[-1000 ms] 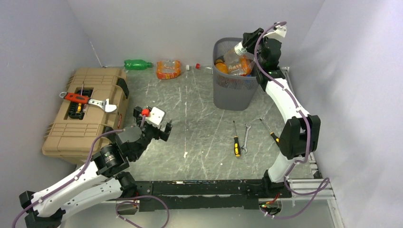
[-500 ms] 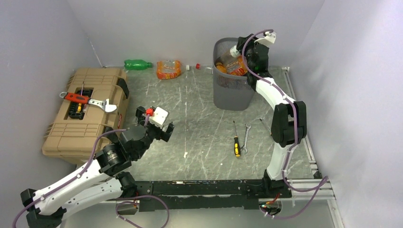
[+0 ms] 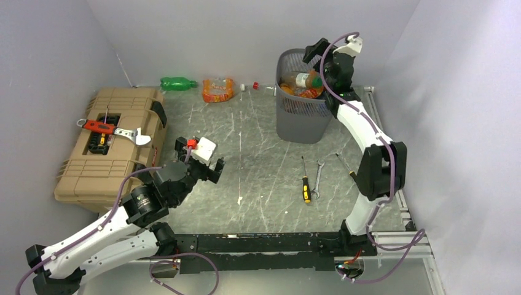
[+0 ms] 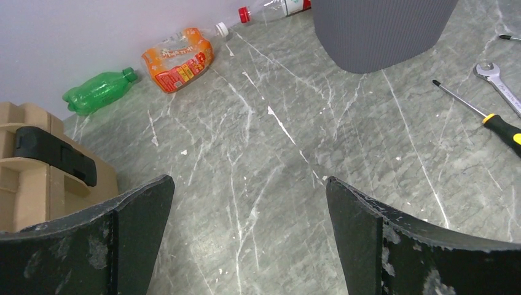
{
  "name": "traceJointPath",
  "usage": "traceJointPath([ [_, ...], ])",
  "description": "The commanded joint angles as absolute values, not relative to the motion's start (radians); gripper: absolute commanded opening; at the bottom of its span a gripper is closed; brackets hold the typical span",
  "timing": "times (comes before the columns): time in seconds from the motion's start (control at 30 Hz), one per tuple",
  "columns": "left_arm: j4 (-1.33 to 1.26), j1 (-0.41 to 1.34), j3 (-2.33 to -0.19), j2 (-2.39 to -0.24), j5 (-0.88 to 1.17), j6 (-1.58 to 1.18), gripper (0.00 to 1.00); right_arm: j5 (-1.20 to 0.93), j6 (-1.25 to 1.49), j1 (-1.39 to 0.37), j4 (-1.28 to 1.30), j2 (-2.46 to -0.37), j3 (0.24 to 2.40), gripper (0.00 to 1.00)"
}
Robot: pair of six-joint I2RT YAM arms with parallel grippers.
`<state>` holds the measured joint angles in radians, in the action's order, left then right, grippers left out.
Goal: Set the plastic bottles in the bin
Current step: Place the plastic bottle in the trash bin.
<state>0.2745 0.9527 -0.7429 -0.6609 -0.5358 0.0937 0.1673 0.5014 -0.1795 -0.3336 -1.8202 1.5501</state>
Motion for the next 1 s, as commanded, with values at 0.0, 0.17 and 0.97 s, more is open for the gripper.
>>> traceJointPath([
  [0.0,0.269,0.955,-0.787,-0.65,-0.518,0.065,0.99,0.196,0.481,-0.183,-0.286,-1.642,1.598,1.0],
  [0.17,0.26,0.954,-0.778,-0.638,-0.511,0.056,0.99,0.217,0.461,-0.202,-0.18,-1.478,1.597,1.0],
  [0.97,0.3,0.732,-0.941,-1.011,-0.363,-0.28,0.99,-0.372,0.595,-0.403,0.034,-0.553,0.656,0.94],
])
